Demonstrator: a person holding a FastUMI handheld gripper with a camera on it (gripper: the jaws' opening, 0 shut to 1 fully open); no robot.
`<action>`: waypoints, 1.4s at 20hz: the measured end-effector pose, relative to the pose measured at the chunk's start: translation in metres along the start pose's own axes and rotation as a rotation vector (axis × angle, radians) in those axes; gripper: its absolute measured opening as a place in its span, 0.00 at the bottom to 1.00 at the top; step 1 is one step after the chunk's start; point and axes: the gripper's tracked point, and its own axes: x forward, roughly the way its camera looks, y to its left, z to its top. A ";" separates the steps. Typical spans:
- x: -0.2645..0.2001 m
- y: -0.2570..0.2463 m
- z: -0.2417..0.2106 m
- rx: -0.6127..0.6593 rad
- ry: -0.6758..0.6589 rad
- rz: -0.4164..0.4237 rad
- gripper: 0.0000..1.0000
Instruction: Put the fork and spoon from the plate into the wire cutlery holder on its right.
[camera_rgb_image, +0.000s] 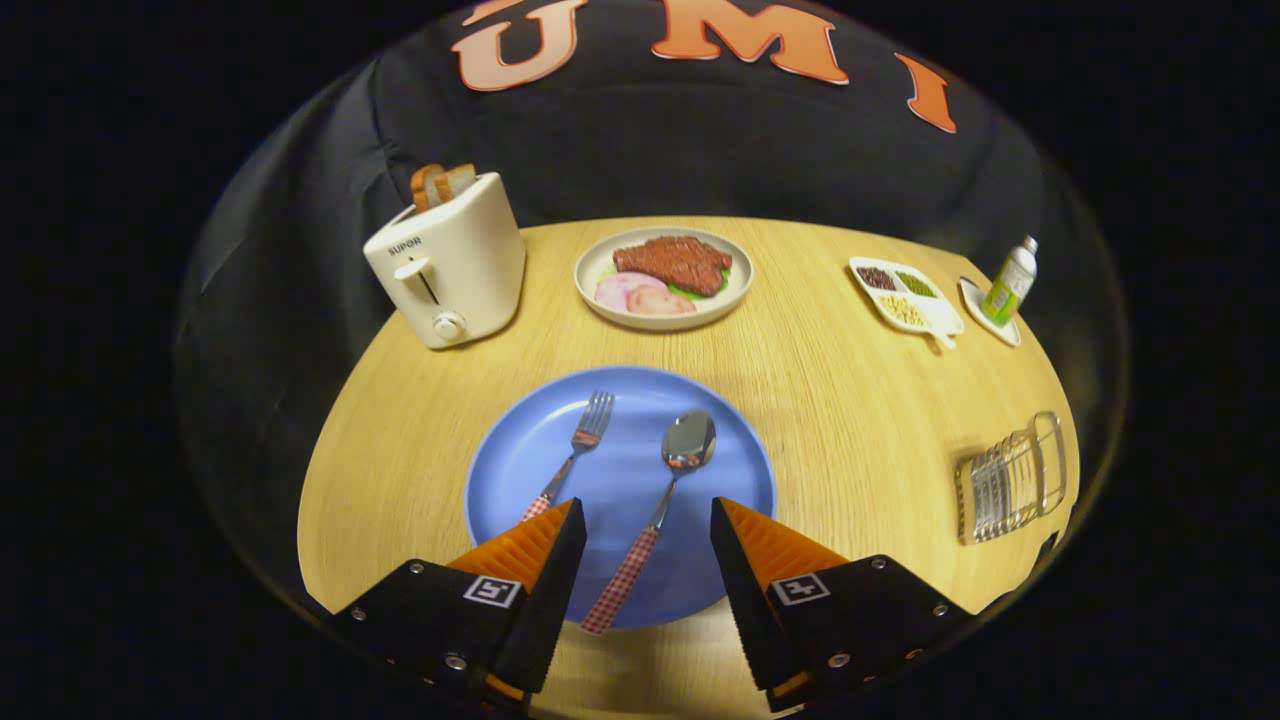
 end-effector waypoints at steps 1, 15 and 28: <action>0.003 0.000 -0.006 0.005 0.005 -0.008 0.67; 0.014 -0.010 -0.016 0.018 -0.004 -0.013 0.08; -0.036 -0.029 0.030 -0.117 -0.111 0.076 0.08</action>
